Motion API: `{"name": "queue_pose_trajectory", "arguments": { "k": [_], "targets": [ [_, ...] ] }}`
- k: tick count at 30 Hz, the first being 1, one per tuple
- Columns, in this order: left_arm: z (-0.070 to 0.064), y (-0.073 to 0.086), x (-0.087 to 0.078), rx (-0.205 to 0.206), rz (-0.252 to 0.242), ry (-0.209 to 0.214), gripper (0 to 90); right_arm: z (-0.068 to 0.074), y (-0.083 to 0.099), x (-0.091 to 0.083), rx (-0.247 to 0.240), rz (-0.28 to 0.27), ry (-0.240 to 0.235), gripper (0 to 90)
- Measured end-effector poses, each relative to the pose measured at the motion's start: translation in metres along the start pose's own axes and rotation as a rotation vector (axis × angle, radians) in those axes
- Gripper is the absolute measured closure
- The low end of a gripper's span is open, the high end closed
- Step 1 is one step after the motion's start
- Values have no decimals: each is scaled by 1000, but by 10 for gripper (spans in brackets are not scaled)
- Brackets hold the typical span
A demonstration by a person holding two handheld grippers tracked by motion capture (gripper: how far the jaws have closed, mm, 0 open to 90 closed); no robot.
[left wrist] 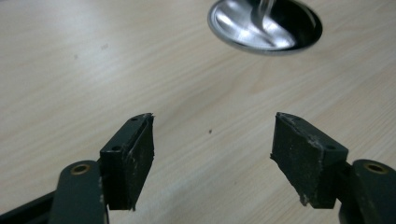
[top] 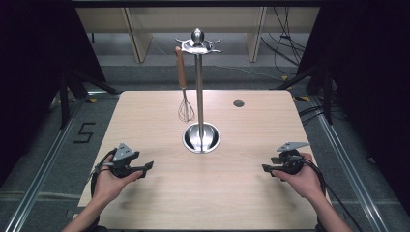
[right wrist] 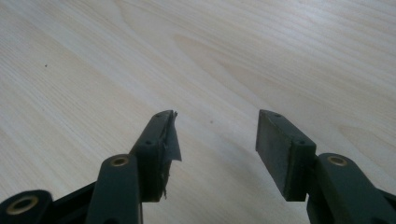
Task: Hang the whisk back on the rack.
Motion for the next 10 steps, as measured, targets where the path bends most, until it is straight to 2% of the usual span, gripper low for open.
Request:
{"name": "queue_pose_trajectory", "arguments": {
  "k": [4,5,6,7,8,10],
  "targets": [
    [0,3,4,-18,11,6,294,-1,-1,0,-11,-5,6,479],
    [0,3,4,-10,20,8,295,-3,-1,1,-34,-20,16,479],
    [1,3,5,-13,16,8,296,-3,-2,-1,-41,-8,14,479],
    [1,3,5,-20,19,7,297,-2,-2,1,-24,-35,2,479],
    [2,3,5,-17,20,12,299,-2,-2,-2,-14,11,10,479],
    [1,3,6,-30,14,15,302,-3,-1,-2,-6,10,10,479]
  ]
}}
Point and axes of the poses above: each handheld gripper's, and its own axes: x roughly forward along the jaws, y roughly out of its underside, z roughly to its left, the point moved 2 cm from there along x, roughly forward along the jaws, and after that the axes turned 4 degrees about z, right-handed, at the moved point
